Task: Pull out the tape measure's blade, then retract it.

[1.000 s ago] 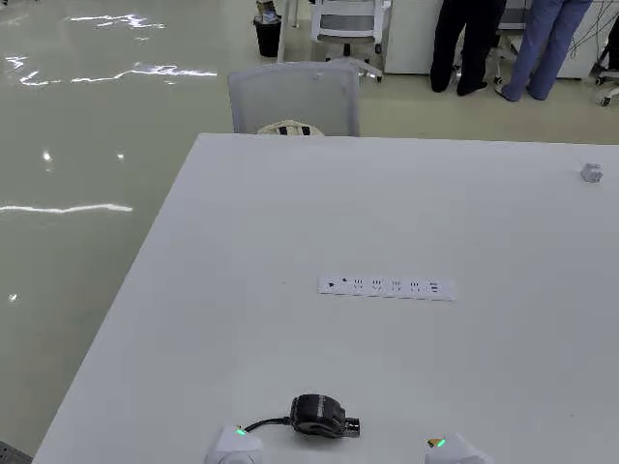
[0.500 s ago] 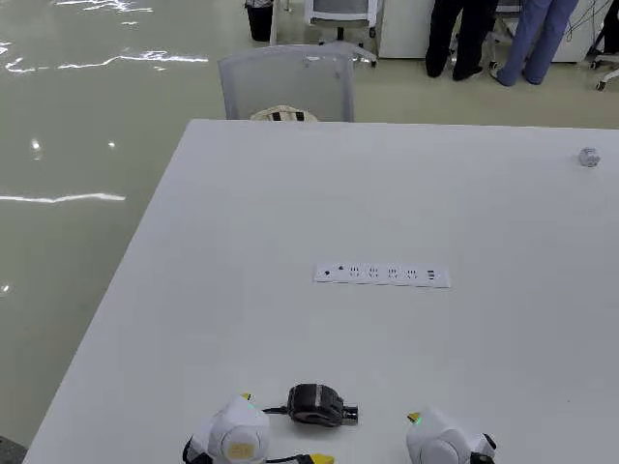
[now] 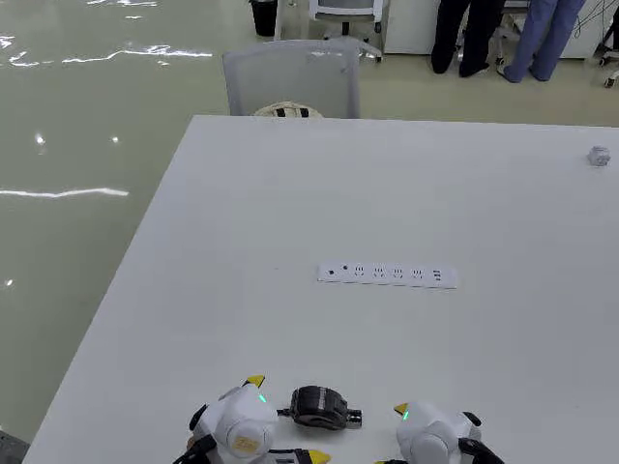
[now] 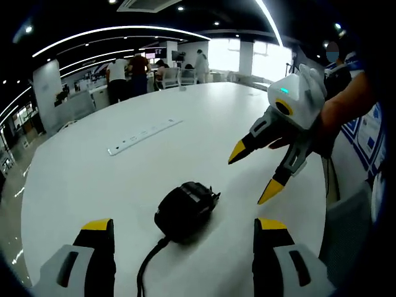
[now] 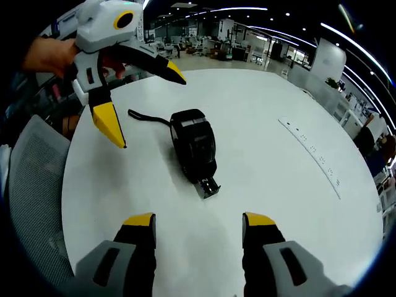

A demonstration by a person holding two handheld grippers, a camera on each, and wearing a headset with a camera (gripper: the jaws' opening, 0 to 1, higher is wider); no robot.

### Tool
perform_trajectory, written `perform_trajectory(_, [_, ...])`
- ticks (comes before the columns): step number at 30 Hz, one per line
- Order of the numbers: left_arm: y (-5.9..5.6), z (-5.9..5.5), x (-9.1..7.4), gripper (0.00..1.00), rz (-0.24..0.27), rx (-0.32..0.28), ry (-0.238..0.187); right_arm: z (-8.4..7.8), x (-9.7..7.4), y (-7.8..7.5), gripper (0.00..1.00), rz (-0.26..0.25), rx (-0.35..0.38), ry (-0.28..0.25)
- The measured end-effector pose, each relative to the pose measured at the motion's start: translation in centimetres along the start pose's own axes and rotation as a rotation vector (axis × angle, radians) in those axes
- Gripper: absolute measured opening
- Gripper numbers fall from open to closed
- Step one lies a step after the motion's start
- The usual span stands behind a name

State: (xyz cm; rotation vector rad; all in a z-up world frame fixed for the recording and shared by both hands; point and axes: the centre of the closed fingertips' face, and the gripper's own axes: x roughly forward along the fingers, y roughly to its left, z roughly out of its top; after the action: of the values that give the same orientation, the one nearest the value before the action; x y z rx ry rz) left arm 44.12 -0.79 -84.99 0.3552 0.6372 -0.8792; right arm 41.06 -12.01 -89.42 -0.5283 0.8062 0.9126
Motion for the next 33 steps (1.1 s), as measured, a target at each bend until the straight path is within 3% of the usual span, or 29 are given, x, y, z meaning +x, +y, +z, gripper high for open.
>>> perform_trajectory(6, [-0.5, 0.0, 0.8, 0.87, -0.05, 0.054, 0.002, 0.3, 0.7, 0.1, 0.54, 0.032, -0.054, 0.0])
perform_trajectory(8, [-1.0, 0.0, 1.1, 0.85, -0.093, 0.077, 0.0, 0.6, 0.9, 0.0, 0.53, 0.035, -0.076, 0.0])
perform_trajectory(15, [-1.0, -0.4, 2.3, 0.83, -0.149, 0.145, 0.031, 1.0, 1.7, -0.2, 0.47, 0.059, -0.144, 0.002])
perform_trajectory(23, [-0.7, 0.3, 3.2, 0.76, -0.202, 0.229, 0.046, 1.0, 2.6, -0.7, 0.46, 0.077, -0.171, 0.017])
perform_trajectory(25, [-0.5, 0.4, 3.5, 0.7, -0.209, 0.273, 0.053, 1.0, 2.7, -0.7, 0.44, 0.086, -0.186, 0.018])
perform_trajectory(28, [-0.7, 1.1, 3.8, 0.67, -0.234, 0.272, 0.042, 1.1, 3.0, -0.9, 0.42, 0.095, -0.184, 0.017])
perform_trajectory(33, [-0.5, 1.3, 4.7, 0.67, -0.252, 0.297, 0.056, 0.9, 3.6, -1.2, 0.42, 0.105, -0.19, 0.026])
